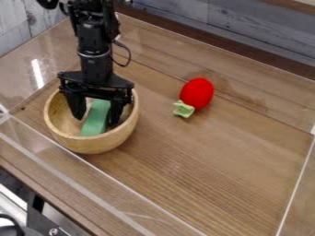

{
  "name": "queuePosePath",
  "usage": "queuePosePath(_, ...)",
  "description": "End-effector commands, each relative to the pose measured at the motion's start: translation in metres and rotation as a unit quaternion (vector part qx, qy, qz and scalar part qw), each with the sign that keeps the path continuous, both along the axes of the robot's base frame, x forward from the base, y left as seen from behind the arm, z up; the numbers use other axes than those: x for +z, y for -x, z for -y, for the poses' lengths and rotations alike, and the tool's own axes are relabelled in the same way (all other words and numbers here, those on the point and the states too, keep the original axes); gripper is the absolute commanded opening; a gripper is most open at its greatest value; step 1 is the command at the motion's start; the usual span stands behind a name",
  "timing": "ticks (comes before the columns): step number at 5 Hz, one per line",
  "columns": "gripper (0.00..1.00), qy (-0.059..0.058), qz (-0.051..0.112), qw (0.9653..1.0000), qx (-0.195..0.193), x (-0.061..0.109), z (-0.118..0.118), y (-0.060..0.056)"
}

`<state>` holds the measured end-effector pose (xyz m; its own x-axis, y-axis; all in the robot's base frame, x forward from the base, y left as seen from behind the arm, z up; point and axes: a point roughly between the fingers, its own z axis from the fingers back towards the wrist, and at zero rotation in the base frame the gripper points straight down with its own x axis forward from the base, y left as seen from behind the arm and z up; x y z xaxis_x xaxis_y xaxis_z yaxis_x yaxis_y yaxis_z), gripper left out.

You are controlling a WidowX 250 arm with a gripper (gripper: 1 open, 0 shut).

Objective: Remove the green block from the brown bowl and put it on the table

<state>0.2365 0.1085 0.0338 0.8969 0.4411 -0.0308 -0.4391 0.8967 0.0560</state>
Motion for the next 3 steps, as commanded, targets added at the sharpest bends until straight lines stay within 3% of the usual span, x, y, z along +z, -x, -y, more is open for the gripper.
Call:
queuePosePath(1,1.00,-0.011,0.020,0.9996,0.018,0.012,-0.002,-0.006)
queuePosePath(3,1.00,-0.014,0.015,0.9996,0.018,0.031,0.001,-0.007)
